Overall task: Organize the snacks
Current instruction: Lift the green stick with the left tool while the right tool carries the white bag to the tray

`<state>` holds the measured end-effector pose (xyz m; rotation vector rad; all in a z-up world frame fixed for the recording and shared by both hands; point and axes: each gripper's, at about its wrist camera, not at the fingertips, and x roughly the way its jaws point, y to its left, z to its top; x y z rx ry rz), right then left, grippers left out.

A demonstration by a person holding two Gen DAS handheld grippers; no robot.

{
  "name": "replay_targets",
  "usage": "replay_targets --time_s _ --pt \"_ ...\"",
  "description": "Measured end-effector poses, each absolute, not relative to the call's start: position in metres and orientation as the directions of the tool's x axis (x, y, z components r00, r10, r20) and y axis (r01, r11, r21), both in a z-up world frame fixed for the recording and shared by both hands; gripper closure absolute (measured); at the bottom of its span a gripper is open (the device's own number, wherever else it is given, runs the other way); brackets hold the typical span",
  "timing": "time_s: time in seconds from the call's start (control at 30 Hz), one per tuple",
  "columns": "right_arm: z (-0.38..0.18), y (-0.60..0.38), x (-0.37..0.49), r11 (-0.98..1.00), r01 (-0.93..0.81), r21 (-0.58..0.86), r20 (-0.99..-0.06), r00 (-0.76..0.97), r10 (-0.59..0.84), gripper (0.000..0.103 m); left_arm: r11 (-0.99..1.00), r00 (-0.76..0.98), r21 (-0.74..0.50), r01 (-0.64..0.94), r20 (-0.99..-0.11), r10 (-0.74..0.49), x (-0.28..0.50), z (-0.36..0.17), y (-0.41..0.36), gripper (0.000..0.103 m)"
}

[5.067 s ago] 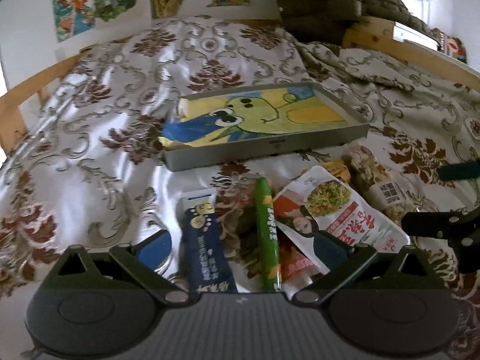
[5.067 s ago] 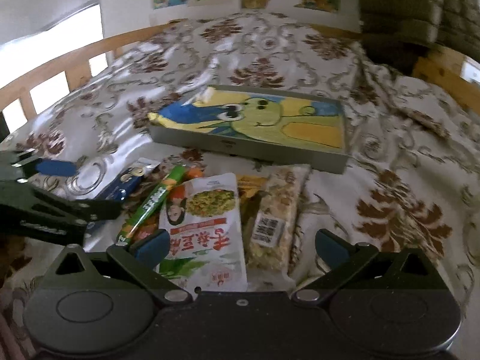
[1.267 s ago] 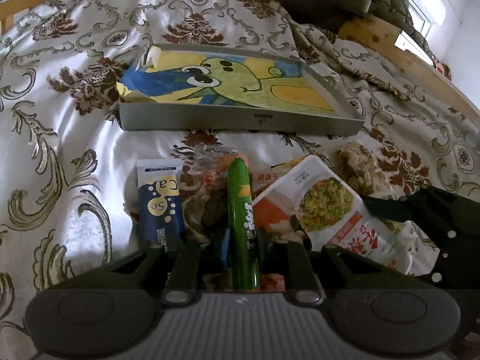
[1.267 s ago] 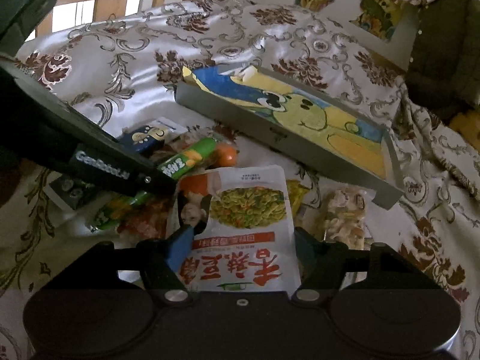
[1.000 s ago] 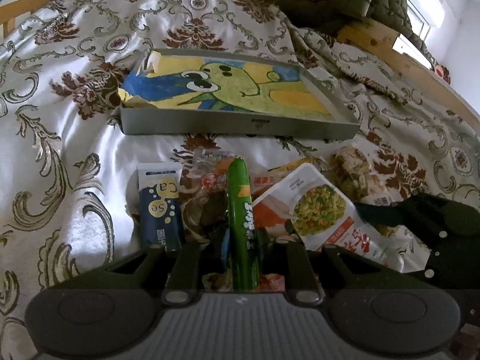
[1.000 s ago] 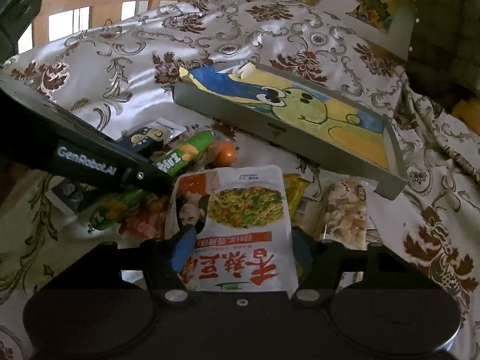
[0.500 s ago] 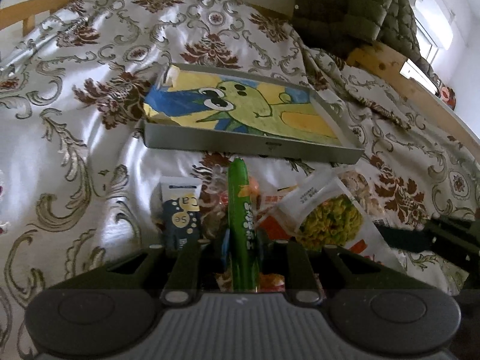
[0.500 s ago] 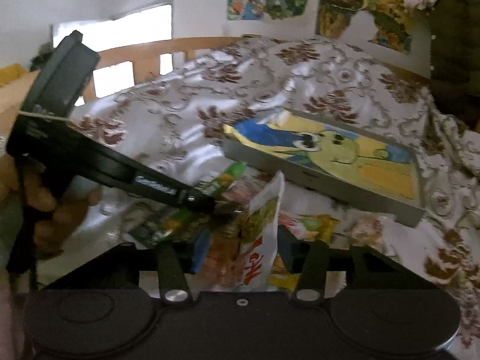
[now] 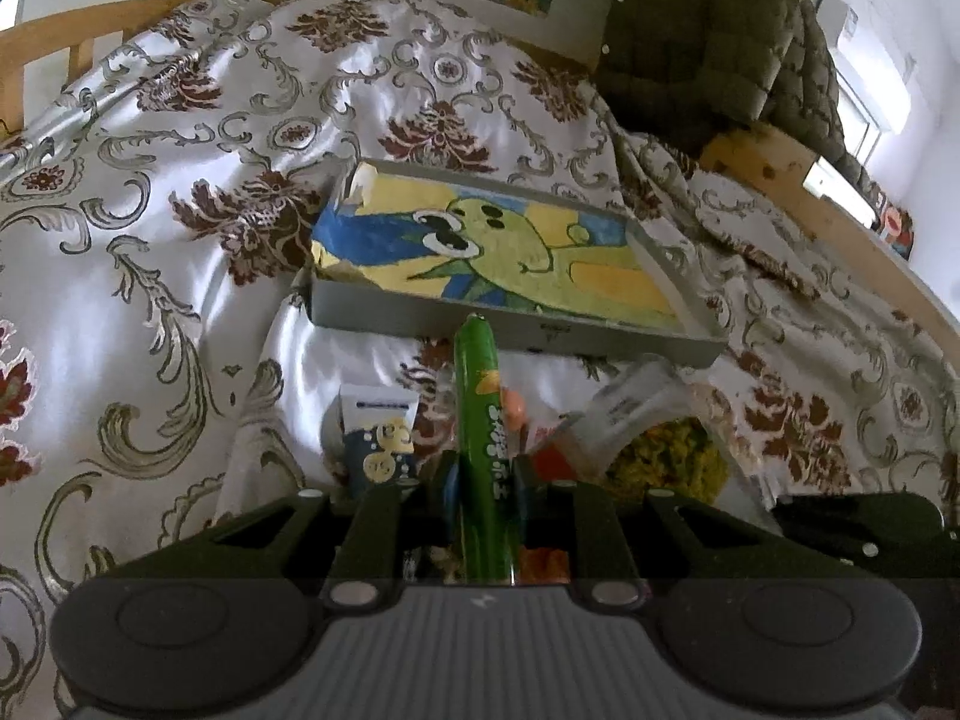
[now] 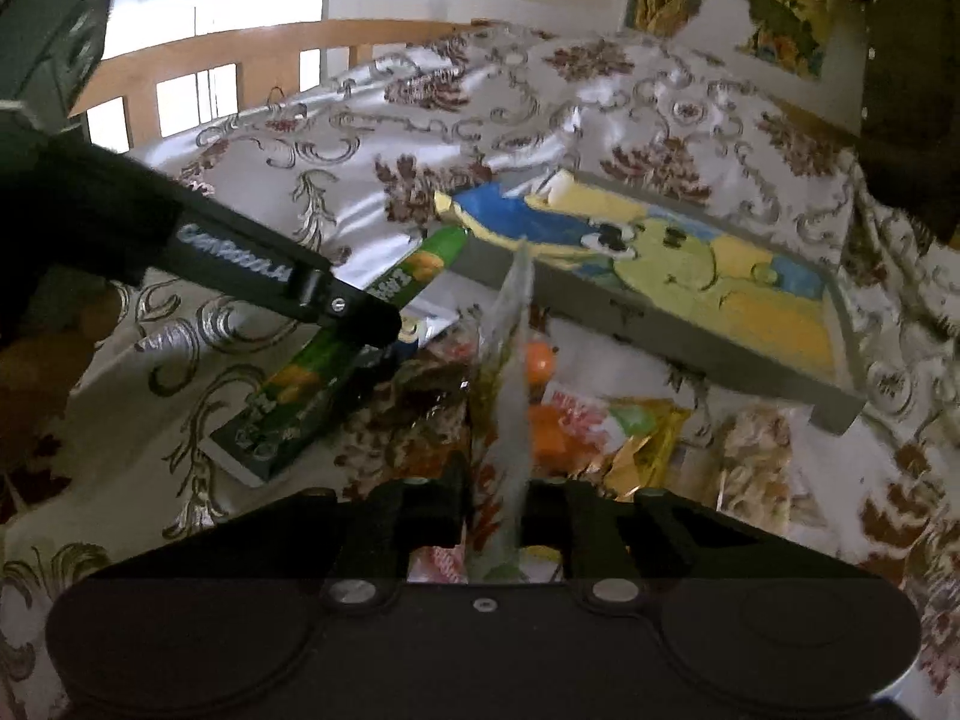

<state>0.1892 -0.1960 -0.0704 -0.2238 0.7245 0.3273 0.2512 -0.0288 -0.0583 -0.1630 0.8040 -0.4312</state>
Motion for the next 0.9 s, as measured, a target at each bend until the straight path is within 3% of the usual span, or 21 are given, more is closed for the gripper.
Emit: replay_targets --time_s 0.37,0.67,0.9 --pt "-0.038 -0.210 0.209 0.947 -0.314 -0.071 -0.580 0.785 0.217 0.093 0.896 0.629 -0.340 0.285 -0.639 -0.443 0.276 -0.052 -0.031 0.083" --pt "-0.019 -0.259 0.304 0.986 -0.157 0.055 -0.497 0.852 0.163 0.093 0.894 0.677 -0.357 0.269 -0.590 -0.439 0.349 -0.035 -0.048 0.082" --pt "-0.045 -0.293 0.367 0.984 -0.063 0.166 -0.545 0.826 0.145 0.093 0.900 0.672 -0.338 0.273 -0.602 -0.431 0.419 -0.045 -0.093 0.082"
